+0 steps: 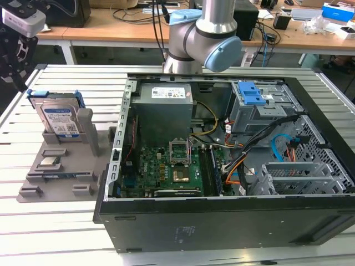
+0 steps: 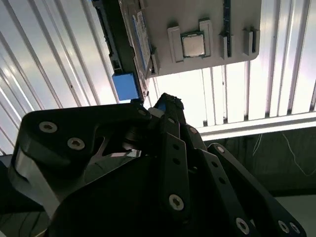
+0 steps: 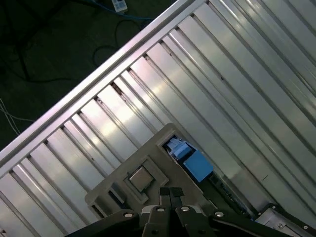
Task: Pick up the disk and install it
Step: 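Pick up the disk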
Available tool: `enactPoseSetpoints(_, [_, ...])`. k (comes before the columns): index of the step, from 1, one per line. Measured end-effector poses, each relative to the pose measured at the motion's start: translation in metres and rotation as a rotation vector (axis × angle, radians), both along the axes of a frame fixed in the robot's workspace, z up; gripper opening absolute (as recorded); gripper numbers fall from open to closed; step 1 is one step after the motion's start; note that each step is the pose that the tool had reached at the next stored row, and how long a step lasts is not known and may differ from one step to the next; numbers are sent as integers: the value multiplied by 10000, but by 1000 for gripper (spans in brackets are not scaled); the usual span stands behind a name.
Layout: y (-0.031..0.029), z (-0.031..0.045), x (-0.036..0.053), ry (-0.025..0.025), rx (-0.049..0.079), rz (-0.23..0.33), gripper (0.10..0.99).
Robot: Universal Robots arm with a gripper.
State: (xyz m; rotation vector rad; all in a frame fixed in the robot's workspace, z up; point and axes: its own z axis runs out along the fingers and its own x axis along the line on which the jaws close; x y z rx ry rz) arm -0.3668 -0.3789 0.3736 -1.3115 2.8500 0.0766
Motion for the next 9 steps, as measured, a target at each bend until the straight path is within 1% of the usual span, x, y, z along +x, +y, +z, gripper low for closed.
enactPoseSetpoints(2, [0, 0, 0, 0, 0, 326, 106])
enactPoseSetpoints(9, [0, 0, 0, 0, 0, 1189, 106])
